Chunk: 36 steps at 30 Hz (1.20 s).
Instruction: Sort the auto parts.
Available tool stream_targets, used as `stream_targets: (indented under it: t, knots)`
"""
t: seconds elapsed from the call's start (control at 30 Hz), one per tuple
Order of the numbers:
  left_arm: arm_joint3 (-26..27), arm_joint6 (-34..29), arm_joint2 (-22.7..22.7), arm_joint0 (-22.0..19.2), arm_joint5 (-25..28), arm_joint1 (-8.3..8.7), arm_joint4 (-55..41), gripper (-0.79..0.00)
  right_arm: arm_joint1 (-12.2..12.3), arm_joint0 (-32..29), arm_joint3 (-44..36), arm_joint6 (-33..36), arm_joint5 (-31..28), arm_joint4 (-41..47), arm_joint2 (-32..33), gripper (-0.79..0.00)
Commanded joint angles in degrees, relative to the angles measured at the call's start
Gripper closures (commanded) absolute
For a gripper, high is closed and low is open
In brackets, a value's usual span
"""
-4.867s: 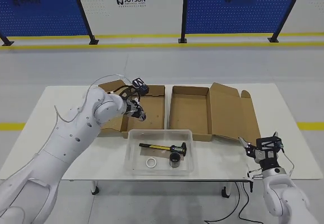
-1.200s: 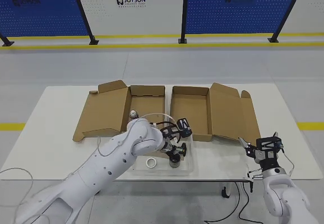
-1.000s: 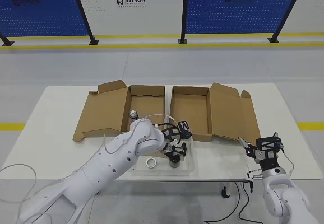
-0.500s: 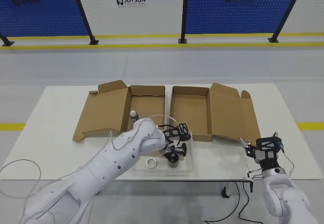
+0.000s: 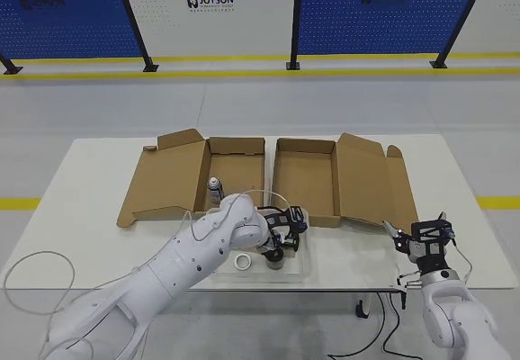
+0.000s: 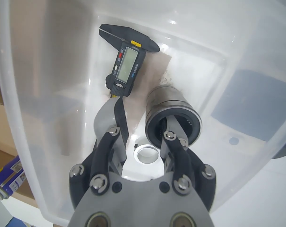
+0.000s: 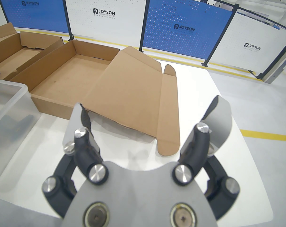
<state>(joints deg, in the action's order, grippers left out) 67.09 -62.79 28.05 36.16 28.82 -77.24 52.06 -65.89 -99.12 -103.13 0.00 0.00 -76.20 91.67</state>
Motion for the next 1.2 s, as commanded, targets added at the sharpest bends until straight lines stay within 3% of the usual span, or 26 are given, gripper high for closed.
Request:
stream_targets:
  t: [0.0,0.07,0.1,0.4,0.67,0.9,1.17]
  knots:
    - [-0.5,0.1,-0.3,0.0,0.1,-0.24,0.1,-0.234,0.0,0.0,0.0,0.0,0.0,0.0,0.0,-0.785]
    - [-0.9,0.3,-0.4,-0.1,0.2,-0.45,0.2,-0.142,0.0,0.0,0.0,0.0,0.0,0.0,0.0,-0.785]
    - [-1.0,0.3,-0.5,-0.1,0.3,-0.54,0.3,0.000,0.0,0.0,0.0,0.0,0.0,0.0,0.0,-0.785]
    - [-0.6,0.7,0.6,0.1,0.6,-0.52,0.2,0.000,0.0,0.0,0.0,0.0,0.0,0.0,0.0,-0.785]
    - [3.3,0.9,4.1,1.9,0.8,1.03,0.1,0.000,0.0,0.0,0.0,0.0,0.0,0.0,0.0,-0.785]
    - [9.2,0.8,10.7,4.5,0.1,3.65,-0.9,0.000,0.0,0.0,0.0,0.0,0.0,0.0,0.0,-0.785]
    - [21.7,-0.8,21.7,10.6,-1.0,7.43,-3.1,0.000,0.0,0.0,0.0,0.0,0.0,0.0,0.0,-0.785]
